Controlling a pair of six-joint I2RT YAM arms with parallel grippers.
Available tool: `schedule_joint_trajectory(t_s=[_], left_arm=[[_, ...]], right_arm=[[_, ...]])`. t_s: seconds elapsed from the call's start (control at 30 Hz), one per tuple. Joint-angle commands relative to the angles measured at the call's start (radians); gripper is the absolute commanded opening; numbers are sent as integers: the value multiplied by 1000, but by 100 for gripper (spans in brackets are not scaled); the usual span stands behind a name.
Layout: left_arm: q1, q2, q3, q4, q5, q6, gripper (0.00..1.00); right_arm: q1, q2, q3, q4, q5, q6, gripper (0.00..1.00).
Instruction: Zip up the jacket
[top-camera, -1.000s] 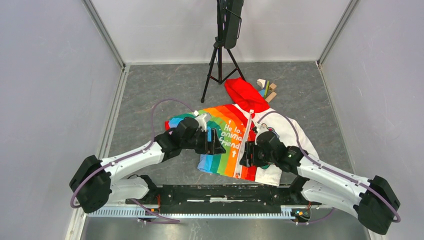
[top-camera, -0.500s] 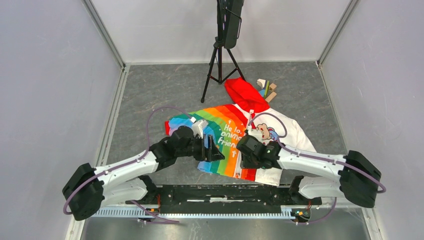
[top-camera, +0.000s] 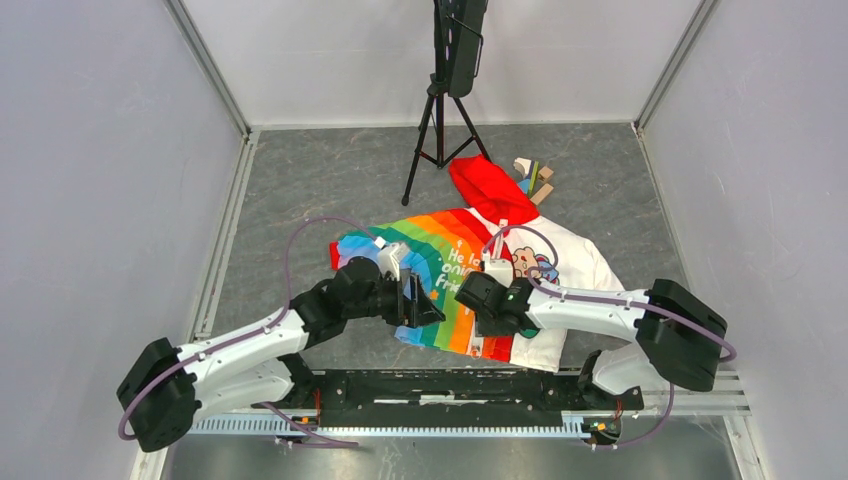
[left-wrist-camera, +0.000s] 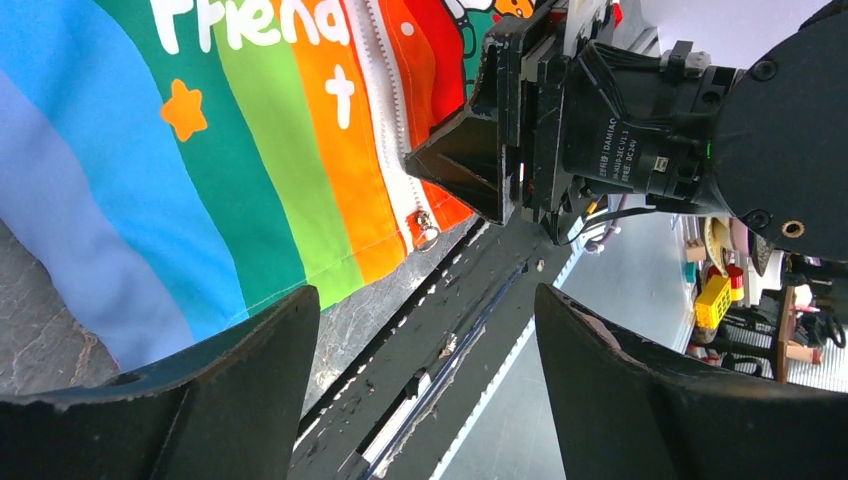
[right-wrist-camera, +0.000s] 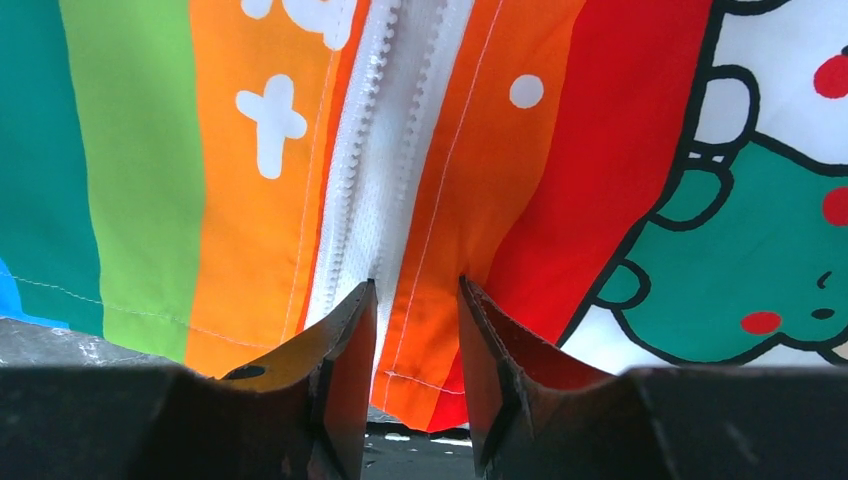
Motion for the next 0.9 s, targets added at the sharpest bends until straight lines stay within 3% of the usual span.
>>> schedule_joint_trajectory(t_s=[0.0,0.3,0.57,0.87], left_arm=[[-4,-29,5,-1,-29,36,85],[-4,-22,9,-5,-22,29,86],[-4,16,32,-5,-11,3,86],[-5,77,48,87,41,-87,88]], right_arm=[[6,28,34,8,28,20,41],[7,27,-20,51,3,24,40],[7,-61,-45,59,18,6,22],[6,-214,-119,149,19,-103,11]])
